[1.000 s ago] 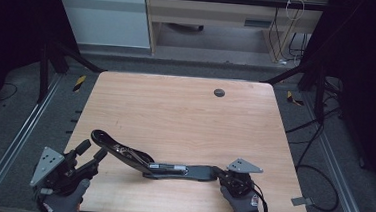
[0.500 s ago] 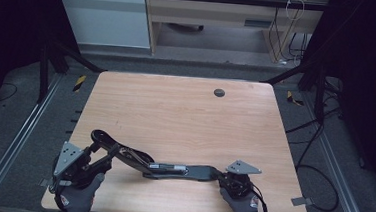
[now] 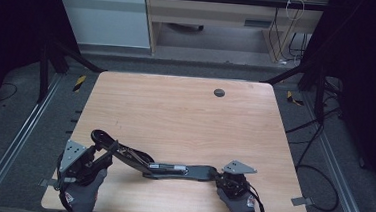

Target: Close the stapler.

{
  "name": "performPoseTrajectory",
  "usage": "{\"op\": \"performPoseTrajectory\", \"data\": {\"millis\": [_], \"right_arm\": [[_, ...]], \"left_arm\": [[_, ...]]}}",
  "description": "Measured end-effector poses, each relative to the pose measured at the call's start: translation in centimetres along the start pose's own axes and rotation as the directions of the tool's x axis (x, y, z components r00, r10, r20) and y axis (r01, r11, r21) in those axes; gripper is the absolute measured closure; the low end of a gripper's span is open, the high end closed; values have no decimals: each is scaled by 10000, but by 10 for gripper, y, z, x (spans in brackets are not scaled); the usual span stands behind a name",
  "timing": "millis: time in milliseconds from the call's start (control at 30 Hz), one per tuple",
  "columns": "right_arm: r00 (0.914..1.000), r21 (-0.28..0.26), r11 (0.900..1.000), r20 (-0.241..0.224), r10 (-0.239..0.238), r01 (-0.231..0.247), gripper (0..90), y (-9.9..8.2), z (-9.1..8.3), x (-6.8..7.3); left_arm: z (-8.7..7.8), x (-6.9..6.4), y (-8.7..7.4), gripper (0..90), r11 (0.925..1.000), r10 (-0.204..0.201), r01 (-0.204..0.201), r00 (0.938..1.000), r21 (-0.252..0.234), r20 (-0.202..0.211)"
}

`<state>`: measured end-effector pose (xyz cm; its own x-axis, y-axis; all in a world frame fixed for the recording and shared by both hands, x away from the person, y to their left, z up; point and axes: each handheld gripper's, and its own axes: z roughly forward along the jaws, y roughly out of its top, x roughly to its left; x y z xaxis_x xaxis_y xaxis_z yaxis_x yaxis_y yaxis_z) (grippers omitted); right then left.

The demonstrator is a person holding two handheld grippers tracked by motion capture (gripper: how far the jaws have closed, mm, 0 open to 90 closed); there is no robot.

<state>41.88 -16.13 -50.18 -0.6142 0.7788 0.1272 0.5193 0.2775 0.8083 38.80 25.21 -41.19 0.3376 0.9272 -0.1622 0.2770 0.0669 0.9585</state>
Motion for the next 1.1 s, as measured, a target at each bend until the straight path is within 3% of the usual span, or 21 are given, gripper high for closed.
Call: {"op": "performPoseTrajectory", "data": {"millis": [533, 1100], "right_arm": [[9999, -102, 9999, -67, 86, -87, 900, -1, 1, 0], [9999, -163, 9998, -91, 129, -131, 900, -1, 2, 2]], "left_arm": [[0, -6, 3, 586, 9998, -168, 167, 9998, -70, -55], [8, -33, 14, 616, 9993, 182, -174, 9995, -337, 239]]}}
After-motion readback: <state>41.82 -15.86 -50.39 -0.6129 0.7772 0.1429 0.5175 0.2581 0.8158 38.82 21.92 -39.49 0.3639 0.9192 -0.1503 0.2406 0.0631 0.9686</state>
